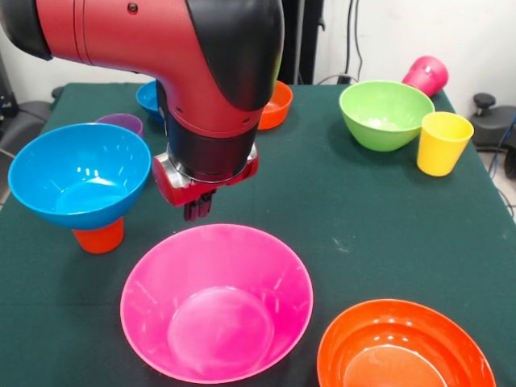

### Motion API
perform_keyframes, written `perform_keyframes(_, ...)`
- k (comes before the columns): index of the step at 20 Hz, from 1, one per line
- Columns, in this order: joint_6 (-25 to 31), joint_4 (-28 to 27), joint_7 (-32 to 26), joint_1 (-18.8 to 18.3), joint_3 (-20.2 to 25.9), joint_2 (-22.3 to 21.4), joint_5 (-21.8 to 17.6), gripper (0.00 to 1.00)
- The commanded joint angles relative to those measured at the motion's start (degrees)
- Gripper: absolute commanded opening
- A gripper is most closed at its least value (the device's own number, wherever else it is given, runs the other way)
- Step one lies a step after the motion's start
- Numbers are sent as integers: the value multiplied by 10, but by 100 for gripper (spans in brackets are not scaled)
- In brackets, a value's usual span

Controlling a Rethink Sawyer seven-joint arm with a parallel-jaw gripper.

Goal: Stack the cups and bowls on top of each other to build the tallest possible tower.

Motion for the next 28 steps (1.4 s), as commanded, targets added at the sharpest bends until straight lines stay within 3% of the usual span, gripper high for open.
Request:
perform_keyframes(1,7,47,-43,18,2,-7,-28,0)
perform_keyframes(4,8,46,-41,20,-3,-7,-30,0)
perform_keyframes(5,5,47,-43,21,-5,-8,-30,100)
perform_keyframes(15,22,33,-48,25,-7,-3,-33,100)
perform_keyframes(20,-14,50,-66,24,1,-9,-35,100)
perform_keyframes(28,-22,56,-82,27,5,-8,-41,100)
